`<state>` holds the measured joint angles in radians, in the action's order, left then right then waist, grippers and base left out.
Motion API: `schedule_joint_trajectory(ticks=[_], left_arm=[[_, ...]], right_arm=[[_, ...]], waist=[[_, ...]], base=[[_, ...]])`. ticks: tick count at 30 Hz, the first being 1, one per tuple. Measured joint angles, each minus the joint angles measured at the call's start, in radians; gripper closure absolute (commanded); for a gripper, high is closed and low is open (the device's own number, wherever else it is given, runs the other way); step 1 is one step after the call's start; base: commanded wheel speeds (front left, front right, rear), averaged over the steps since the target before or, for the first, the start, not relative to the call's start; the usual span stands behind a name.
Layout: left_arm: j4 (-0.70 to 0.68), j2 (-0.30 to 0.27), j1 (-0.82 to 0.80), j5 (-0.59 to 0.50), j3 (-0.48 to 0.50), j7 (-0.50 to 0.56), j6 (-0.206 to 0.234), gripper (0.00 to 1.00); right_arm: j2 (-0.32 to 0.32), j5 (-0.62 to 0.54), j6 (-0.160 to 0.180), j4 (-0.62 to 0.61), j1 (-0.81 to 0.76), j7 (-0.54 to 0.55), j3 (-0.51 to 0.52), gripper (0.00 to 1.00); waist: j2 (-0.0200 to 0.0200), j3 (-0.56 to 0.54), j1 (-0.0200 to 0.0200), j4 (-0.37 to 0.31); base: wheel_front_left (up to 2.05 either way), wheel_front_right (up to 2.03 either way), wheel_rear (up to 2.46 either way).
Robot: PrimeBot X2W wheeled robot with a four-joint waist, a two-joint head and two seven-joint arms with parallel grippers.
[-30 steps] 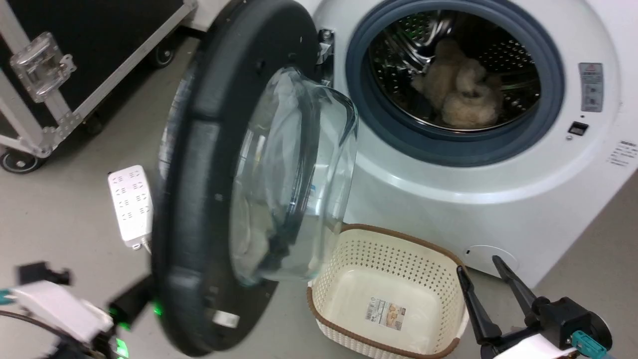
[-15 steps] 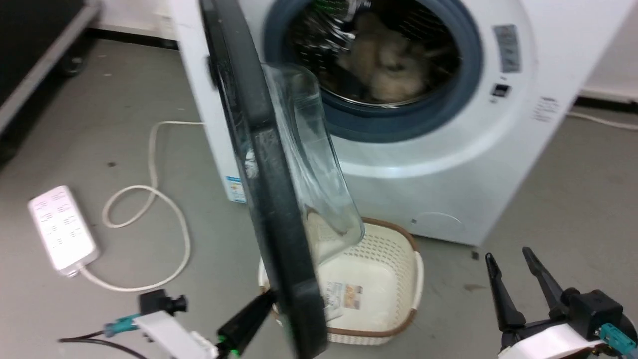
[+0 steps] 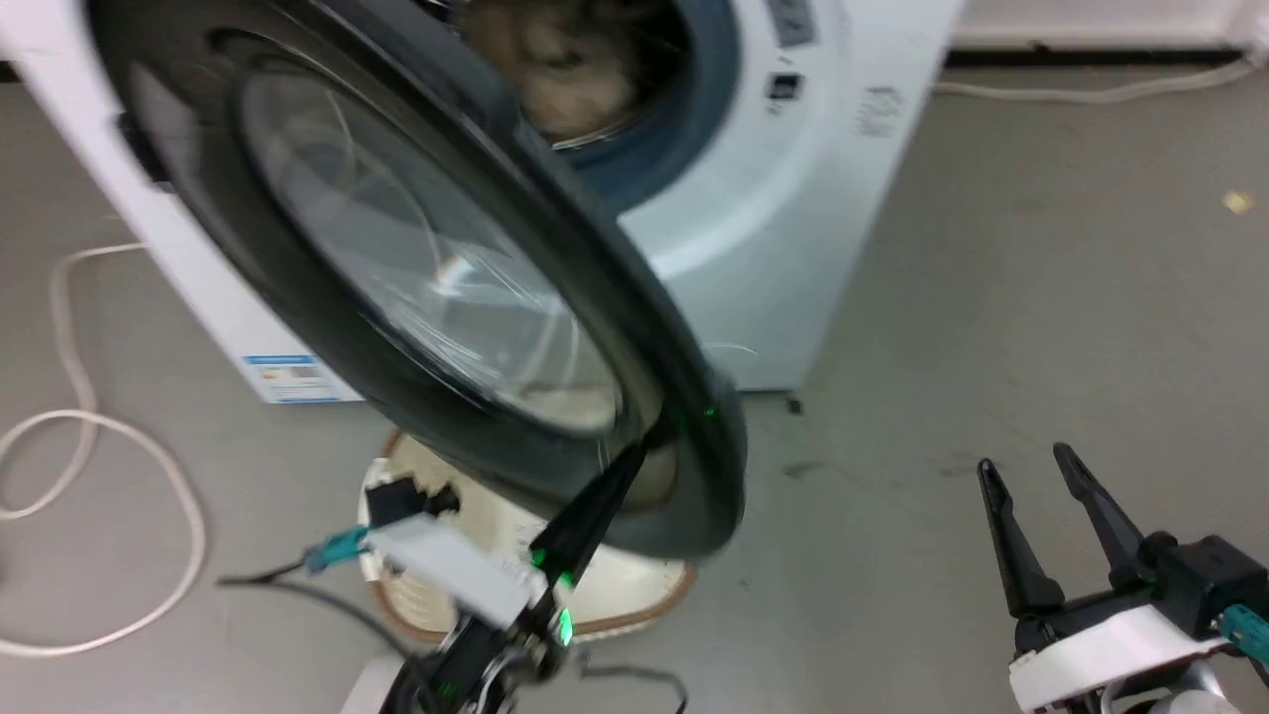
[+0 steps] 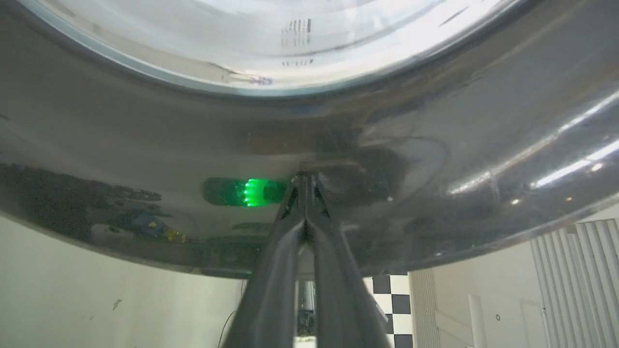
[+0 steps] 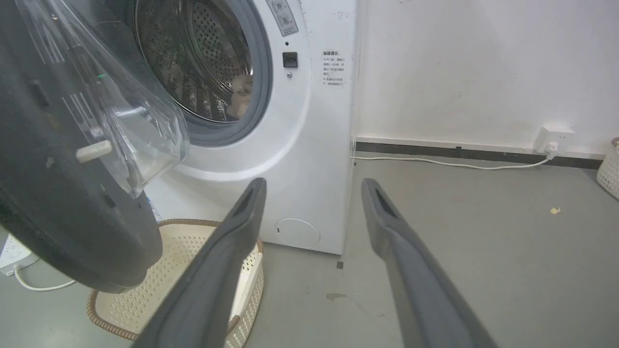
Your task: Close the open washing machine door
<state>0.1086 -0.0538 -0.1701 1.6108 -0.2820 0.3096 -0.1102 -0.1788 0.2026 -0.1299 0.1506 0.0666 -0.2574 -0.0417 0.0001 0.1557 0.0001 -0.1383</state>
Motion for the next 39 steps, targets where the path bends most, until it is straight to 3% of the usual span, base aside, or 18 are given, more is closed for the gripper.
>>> schedule_joint_trajectory(ticks=[6, 11, 15, 21, 26, 27, 28, 30, 35, 37, 39], left_arm=[[0.115, 0.004, -0.178, 0.021, -0.081, -0.157, -0.009, 1.00], [0.239, 0.005, -0.307, 0.066, -0.097, -0.305, -0.013, 1.00], [0.284, 0.005, -0.370, 0.111, -0.112, -0.364, -0.013, 1.00], [0.282, 0.007, -0.382, 0.160, -0.133, -0.383, -0.016, 1.00], [0.231, 0.006, -0.317, 0.130, -0.143, -0.393, -0.016, 1.00], [0.216, 0.003, -0.294, 0.108, -0.145, -0.401, -0.016, 0.57], [0.203, -0.003, -0.272, 0.083, -0.150, -0.411, -0.016, 0.00], [0.174, -0.026, -0.222, 0.027, -0.158, -0.440, -0.016, 0.00], [0.104, -0.145, -0.100, -0.195, -0.184, -0.544, -0.016, 0.00], [0.094, -0.184, -0.055, -0.313, -0.165, -0.562, -0.016, 0.00], [0.082, -0.199, -0.011, -0.477, -0.081, -0.566, -0.014, 0.00]], right_arm=[[0.006, 0.003, 0.000, 0.002, 0.020, 0.000, -0.007, 0.00], [0.016, 0.010, 0.000, 0.011, 0.030, 0.000, -0.021, 0.00], [0.021, 0.010, 0.000, 0.015, 0.031, 0.000, -0.026, 0.00], [0.024, 0.009, 0.000, 0.018, 0.033, 0.000, -0.015, 0.00], [0.024, 0.004, 0.000, 0.017, 0.015, 0.000, -0.010, 0.00], [0.023, 0.000, 0.000, 0.016, 0.009, 0.000, -0.009, 0.00], [0.022, -0.001, 0.000, 0.016, 0.001, 0.000, -0.005, 0.00], [0.021, -0.005, 0.000, 0.015, -0.012, 0.000, 0.001, 0.00], [0.020, -0.016, 0.000, 0.001, -0.043, 0.000, 0.006, 0.00], [0.020, -0.021, 0.000, -0.005, -0.056, 0.000, 0.010, 0.00], [0.020, -0.027, 0.000, -0.008, -0.067, 0.000, 0.009, 0.00]], waist=[[0.0000, 0.053, 0.0000, -0.098], [0.0000, 0.084, 0.0001, -0.167], [0.0000, 0.096, 0.0000, -0.203], [0.0000, 0.077, -0.0001, -0.186], [0.0000, 0.044, -0.0001, -0.137], [0.0000, 0.036, -0.0002, -0.125], [0.0000, 0.028, -0.0002, -0.112], [0.0000, 0.009, -0.0002, -0.085], [0.0000, -0.048, -0.0003, -0.017], [0.0000, -0.070, -0.0003, 0.010], [-0.0001, -0.091, -0.0003, 0.038]], base=[[0.00, 0.00, 0.00], [0.00, 0.00, 0.00], [0.00, 0.00, 0.00], [0.00, 0.00, 0.00], [0.00, 0.00, 0.00], [0.00, 0.00, 0.00], [0.00, 0.00, 0.00], [0.00, 0.00, 0.00], [0.00, 0.00, 0.00], [0.00, 0.00, 0.00], [0.00, 0.00, 0.00]])
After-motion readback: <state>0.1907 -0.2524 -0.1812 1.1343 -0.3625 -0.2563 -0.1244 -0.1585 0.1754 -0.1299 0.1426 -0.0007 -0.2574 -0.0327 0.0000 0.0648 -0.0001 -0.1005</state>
